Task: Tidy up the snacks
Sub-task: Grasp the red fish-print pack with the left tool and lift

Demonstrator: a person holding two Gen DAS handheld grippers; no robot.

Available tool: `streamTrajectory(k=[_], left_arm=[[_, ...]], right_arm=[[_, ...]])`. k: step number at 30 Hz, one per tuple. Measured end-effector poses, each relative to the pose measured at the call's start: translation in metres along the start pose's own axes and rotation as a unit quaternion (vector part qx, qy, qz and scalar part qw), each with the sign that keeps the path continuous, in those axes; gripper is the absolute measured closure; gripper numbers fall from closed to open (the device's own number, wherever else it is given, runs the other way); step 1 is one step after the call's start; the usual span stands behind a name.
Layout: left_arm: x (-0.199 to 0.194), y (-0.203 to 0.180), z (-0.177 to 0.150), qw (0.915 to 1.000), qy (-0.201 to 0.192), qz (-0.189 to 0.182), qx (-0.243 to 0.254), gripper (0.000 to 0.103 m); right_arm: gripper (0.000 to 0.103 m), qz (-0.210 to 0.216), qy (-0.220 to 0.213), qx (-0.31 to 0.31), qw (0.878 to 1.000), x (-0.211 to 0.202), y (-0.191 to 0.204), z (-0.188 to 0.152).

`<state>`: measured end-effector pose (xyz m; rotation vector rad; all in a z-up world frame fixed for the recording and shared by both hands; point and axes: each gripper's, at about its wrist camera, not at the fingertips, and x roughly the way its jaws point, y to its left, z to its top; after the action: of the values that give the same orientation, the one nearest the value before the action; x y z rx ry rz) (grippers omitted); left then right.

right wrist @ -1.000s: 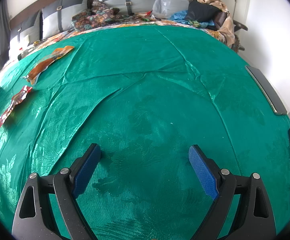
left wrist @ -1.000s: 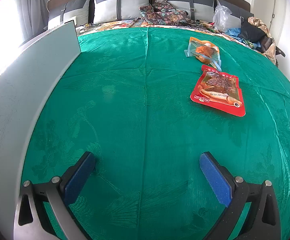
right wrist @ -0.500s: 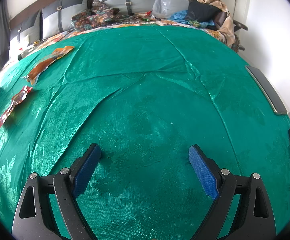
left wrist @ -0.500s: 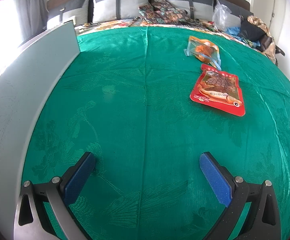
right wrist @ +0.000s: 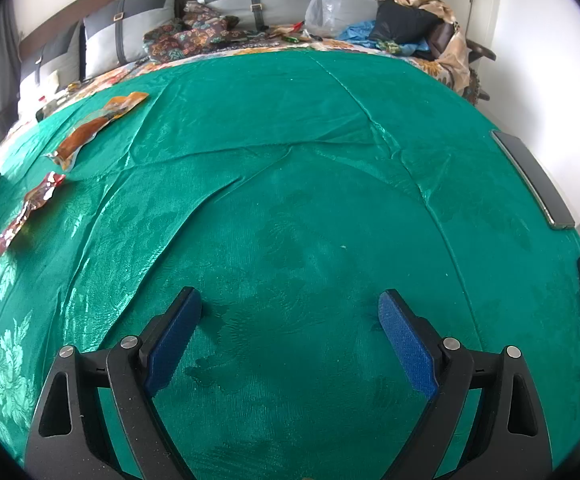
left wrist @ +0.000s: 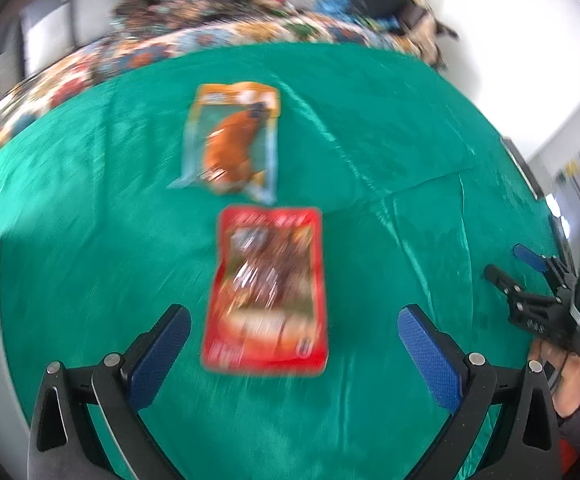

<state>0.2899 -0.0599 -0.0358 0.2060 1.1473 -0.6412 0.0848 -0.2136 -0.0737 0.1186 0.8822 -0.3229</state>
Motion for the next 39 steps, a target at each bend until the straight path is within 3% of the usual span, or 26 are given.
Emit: streamTrajectory(k=[3, 7, 8, 18, 21, 22, 23, 26, 35, 39], left_arm=[[0.029, -0.003, 0.022, 0.9991, 0.033, 0.015, 0.021, 0.001], [0.063, 0.002, 0.026, 0.9956, 0.067, 0.06, 0.025, 0.001], [0.065, 0.004, 0.026, 0.9946, 0.06, 0.08, 0.029, 0.0], [0.062, 0.022, 0.023, 0.9955, 0.015, 0.093, -0.01, 0.0], [0.053, 0.027, 0.008, 0.993, -0.001, 0.108, -0.048, 0.009], [0.046, 0.028, 0.005, 0.9918, -0.018, 0.114, -0.056, 0.027], [0.04, 0.031, 0.0, 0.9903, -0.03, 0.118, -0.067, 0.033], [0.027, 0.038, -0.015, 0.9887, -0.04, 0.116, -0.086, 0.038], [-0.016, 0.058, -0.099, 0.9716, -0.05, 0.187, -0.137, 0.043], [-0.019, 0.06, -0.113, 0.9682, -0.061, 0.195, -0.145, 0.039]], right_arm=[[0.011, 0.0, 0.0, 0.0, 1.0, 0.0, 0.0, 0.0], [0.01, 0.0, 0.0, 0.0, 1.0, 0.0, 0.0, 0.0], [0.01, 0.001, 0.0, 0.0, 1.0, 0.0, 0.0, 0.0], [0.01, 0.001, 0.0, 0.001, 1.0, -0.001, 0.0, 0.0], [0.01, 0.001, 0.0, 0.001, 1.0, -0.001, 0.0, 0.0], [0.01, 0.001, 0.0, 0.001, 1.0, -0.001, 0.0, 0.0], [0.01, 0.001, 0.0, 0.001, 1.0, -0.001, 0.0, 0.0], [0.01, 0.001, 0.0, 0.001, 1.0, -0.001, 0.0, 0.0], [0.01, 0.002, -0.001, 0.0, 1.0, -0.001, 0.0, 0.0], [0.01, 0.002, -0.001, 0.0, 1.0, -0.001, 0.0, 0.0]])
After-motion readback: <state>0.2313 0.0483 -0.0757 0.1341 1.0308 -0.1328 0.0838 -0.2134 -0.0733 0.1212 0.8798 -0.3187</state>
